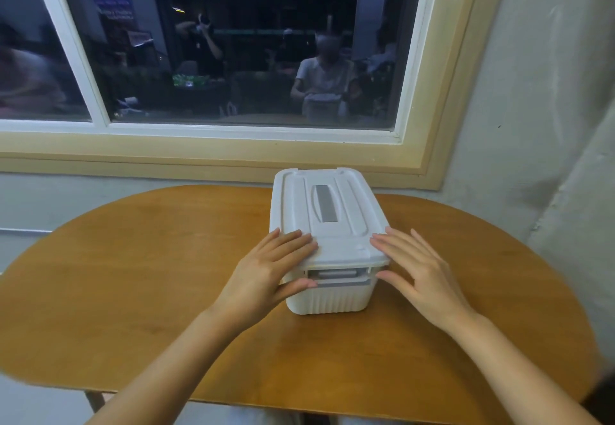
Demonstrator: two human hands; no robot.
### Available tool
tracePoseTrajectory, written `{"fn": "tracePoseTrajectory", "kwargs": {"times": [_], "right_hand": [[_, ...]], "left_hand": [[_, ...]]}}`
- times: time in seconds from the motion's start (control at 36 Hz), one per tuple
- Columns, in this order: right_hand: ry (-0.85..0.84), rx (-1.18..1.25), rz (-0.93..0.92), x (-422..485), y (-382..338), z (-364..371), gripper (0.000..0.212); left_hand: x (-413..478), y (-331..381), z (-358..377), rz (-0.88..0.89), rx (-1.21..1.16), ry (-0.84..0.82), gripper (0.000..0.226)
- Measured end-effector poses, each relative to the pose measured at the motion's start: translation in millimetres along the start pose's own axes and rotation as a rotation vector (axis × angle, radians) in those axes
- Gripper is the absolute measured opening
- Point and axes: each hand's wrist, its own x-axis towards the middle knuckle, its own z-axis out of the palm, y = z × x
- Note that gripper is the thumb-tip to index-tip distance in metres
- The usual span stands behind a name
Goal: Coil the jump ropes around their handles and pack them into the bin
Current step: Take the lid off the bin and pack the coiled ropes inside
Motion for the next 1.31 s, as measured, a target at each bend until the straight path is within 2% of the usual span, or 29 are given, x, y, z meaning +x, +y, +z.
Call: {"fn": "tracePoseTrajectory", "kwargs": {"times": [0.17,0.33,0.69,0.83,0.94,1.06,1.22,1.31], "right_hand": [[0.013,-0.042,-0.007,-4.2,-2.4,2.8,0.064],[0.058,-0.083,0.001,-5.8,-4.9,10.1,0.073],[0.235,-0.005,0.071,-5.5,-10.4,28.9,0.050],[0.286,0.012,0.113,0.0,-14.8,32.1,0.043],[0.287,0.003,0.123,2.1,-16.8,30.3,0.043],[0.240,0.001,0.106,3.9,-29.2,28.2,0.035],[0.071,0.034,0.013,20.4,-75.1,37.0,0.042],[-0.005,0.176,0.011,37.6,-83.9,37.0,0.043]], "left_hand": [[-11.5,-1.4,10.9,0.039,0.038,0.007,0.075],[-11.3,-0.8,20.3,0.024,0.051,0.077,0.070],[-5.4,1.6,29.5,-0.044,-0.060,0.270,0.041],[-3.2,9.9,30.5,-0.191,-0.148,0.336,0.048],[-3.1,8.2,26.4,-0.250,-0.235,0.276,0.059],[-4.4,-4.7,15.9,-0.205,-0.143,0.253,0.051],[-10.4,-67.4,-20.3,-0.269,-0.112,-0.085,0.050],[4.2,-69.5,-34.0,-0.396,0.053,-0.223,0.057]]}}
